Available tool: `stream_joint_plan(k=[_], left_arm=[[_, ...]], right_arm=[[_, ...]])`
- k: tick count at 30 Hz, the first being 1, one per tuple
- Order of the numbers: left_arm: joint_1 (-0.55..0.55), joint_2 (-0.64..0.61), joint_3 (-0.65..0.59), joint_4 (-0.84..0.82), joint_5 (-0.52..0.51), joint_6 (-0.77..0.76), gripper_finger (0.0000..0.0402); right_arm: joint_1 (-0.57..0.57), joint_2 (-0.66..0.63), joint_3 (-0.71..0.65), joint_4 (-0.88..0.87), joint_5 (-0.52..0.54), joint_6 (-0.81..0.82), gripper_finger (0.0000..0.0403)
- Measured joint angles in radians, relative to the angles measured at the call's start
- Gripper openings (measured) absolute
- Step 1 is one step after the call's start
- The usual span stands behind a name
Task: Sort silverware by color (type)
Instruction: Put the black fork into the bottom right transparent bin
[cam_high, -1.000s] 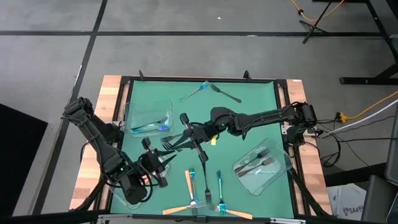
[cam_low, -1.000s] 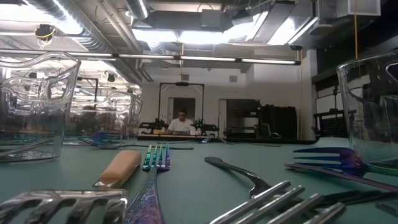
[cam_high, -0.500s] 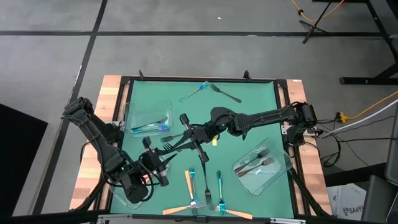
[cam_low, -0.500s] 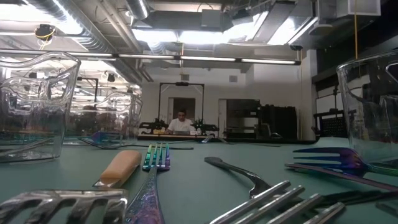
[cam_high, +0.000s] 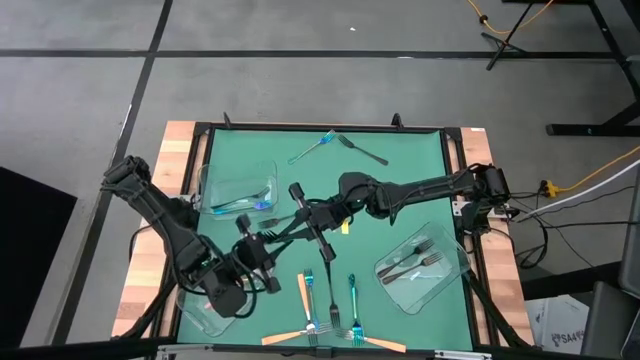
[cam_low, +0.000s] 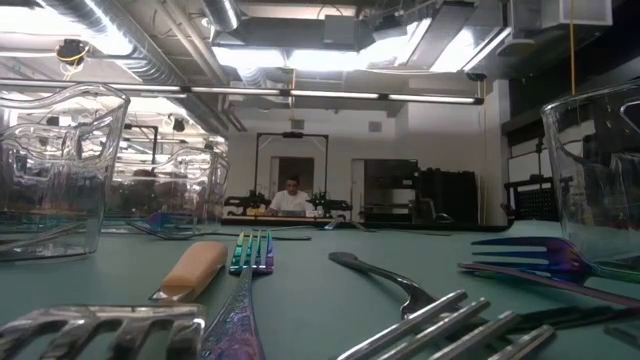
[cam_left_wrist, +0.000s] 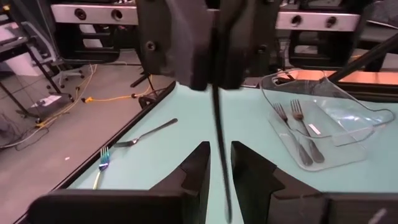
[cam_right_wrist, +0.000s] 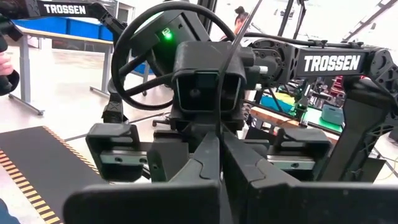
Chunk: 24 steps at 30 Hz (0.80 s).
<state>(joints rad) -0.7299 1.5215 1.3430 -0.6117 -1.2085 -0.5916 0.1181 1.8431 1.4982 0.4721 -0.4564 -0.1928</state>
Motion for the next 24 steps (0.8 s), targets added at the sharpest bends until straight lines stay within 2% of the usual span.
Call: stream_joint_plan(k=[3, 12, 16, 24], left_arm=[[0.01, 0.0, 0.0, 0.0, 0.021, 0.0, 0.0059], [0.037, 0.0, 0.0, -0.002, 0.179, 0.0, 0.0059], [0.037, 0.0, 0.0, -0.001, 0.169, 0.0, 0.0059], [0.036, 0.0, 0.0, -0.001, 0.081, 0.001, 0.0059]], right_arm=[[0.0, 0.0, 0.0, 0.0, 0.0, 0.0, 0.0], [0.0, 0.001, 0.0, 0.041, -0.007, 0.0, 0.0], [0.0, 0.001, 0.0, 0.066, -0.006, 0.0, 0.0], [0.0, 0.001, 0.0, 0.11, 0.0, 0.0, 0.0]])
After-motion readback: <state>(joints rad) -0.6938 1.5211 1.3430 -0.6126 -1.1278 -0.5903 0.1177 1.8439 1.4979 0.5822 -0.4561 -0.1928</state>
